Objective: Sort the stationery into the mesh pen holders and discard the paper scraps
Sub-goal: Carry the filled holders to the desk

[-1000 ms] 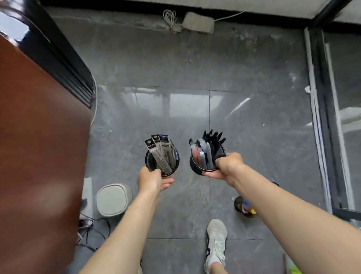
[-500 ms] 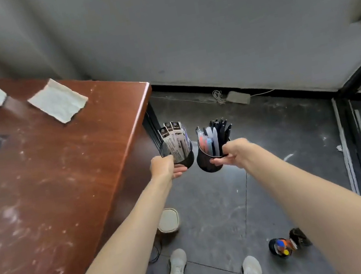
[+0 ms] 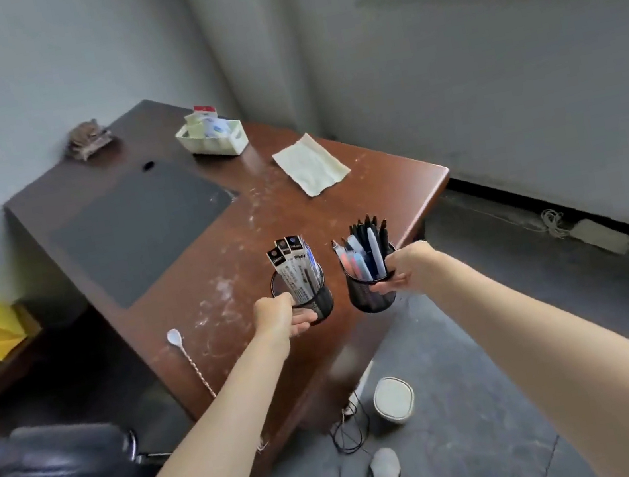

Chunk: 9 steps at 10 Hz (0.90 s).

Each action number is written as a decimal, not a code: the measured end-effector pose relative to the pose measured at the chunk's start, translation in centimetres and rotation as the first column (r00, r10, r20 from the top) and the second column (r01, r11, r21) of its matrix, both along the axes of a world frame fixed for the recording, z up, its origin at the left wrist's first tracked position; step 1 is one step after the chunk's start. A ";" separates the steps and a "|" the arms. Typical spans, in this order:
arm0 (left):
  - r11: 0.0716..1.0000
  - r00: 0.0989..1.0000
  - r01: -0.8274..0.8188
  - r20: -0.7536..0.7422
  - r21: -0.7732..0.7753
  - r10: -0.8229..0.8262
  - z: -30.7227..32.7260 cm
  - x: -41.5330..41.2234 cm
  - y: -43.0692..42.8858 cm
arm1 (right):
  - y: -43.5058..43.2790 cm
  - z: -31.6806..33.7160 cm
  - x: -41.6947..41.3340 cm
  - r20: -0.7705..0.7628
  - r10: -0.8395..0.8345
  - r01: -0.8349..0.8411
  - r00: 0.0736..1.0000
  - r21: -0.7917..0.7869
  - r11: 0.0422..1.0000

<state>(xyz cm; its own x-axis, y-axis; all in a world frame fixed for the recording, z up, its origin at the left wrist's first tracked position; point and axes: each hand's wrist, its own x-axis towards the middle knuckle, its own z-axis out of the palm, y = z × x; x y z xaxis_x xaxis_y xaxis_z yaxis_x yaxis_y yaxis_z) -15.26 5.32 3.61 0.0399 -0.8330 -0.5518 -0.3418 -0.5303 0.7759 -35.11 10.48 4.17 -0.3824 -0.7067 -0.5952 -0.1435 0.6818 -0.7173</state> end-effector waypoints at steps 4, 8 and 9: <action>0.957 0.962 -0.271 0.077 0.108 0.263 -3.7 11.3 -3.2 | -8.4 -4.1 10.6 0.349 -0.215 0.188 0.912 0.111 0.976; 0.929 0.947 -0.319 0.032 0.186 0.318 -5.3 12.1 -3.2 | -11.2 -6.3 12.3 0.300 -0.156 0.135 0.941 0.091 0.987; 0.926 0.947 -0.319 0.029 0.199 0.320 -5.5 11.8 -3.0 | -11.5 -6.9 12.6 0.252 -0.159 0.137 0.955 0.102 0.985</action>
<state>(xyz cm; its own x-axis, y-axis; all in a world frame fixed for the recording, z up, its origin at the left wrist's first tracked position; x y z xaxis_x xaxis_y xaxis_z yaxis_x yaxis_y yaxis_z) -3.46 2.31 -1.91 0.2835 -0.6499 -0.7051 -0.1256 -0.7541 0.6446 -22.54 -1.01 -2.69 -0.3045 -0.5983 -0.7411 0.1457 0.7397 -0.6570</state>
